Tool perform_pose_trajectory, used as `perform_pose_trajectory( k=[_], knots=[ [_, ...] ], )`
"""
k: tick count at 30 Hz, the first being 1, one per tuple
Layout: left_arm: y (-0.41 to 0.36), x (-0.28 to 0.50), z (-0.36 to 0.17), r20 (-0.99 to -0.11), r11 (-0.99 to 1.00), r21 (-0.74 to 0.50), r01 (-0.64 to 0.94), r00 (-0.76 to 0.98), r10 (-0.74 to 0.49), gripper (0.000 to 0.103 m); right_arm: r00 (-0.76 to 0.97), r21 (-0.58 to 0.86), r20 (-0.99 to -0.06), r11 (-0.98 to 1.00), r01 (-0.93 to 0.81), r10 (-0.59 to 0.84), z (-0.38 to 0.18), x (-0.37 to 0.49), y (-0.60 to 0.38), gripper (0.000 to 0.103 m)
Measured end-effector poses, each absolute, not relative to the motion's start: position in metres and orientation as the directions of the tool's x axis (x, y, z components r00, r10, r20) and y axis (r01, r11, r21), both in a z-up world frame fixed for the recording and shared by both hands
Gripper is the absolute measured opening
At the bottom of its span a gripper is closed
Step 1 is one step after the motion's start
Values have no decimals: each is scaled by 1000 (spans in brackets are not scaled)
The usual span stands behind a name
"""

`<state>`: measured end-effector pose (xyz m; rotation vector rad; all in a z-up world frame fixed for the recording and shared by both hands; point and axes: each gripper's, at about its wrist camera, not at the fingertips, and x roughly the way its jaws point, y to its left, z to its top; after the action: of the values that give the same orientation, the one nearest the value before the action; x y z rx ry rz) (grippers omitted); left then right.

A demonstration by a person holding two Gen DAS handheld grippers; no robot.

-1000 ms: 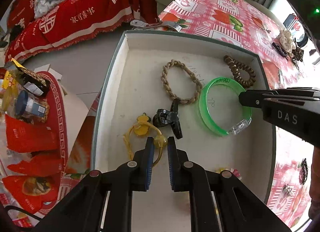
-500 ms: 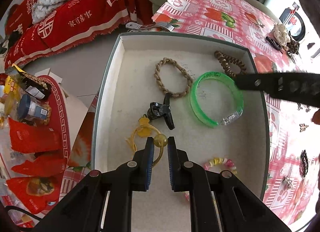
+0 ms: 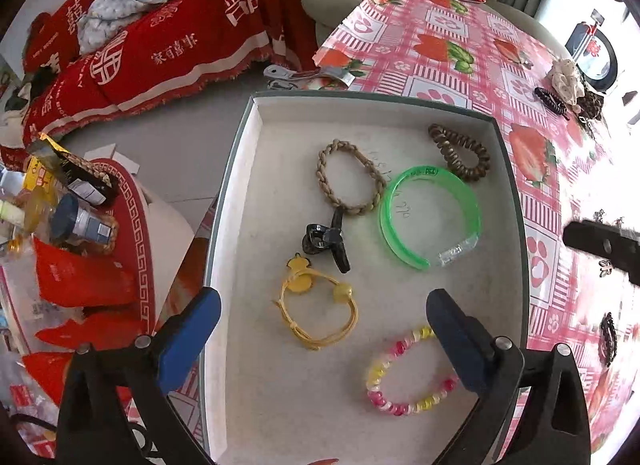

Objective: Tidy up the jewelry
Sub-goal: 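Move both open tools back over the table toward the hair clips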

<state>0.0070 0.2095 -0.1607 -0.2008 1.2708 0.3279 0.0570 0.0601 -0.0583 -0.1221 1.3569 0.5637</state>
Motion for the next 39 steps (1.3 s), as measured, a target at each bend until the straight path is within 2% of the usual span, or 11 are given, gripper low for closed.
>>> perform_pose_trajectory(
  k=[3, 7, 11, 26, 39],
  knots=[
    [203, 8, -158, -954, 943, 59, -328, 260, 150, 103, 95, 228, -952, 882, -412, 290, -64, 52, 40, 34],
    [186, 11, -155, -950, 956, 89, -280, 265, 166, 103, 91, 231, -956, 903, -362, 280, -68, 44, 11, 60],
    [163, 18, -150, -953, 973, 80, -218, 268, 139, 103, 93, 231, -958, 924, -303, 270, -71, 41, -18, 72],
    [64, 58, -129, -947, 1000, 25, -17, 319, 29, 103, 113, 155, -980, 985, -69, 162, -80, 35, -142, 73],
    [-5, 79, -149, -961, 991, -30, 133, 268, -65, 103, 115, 139, -982, 987, -85, 148, -88, 19, -181, 73]
  ],
)
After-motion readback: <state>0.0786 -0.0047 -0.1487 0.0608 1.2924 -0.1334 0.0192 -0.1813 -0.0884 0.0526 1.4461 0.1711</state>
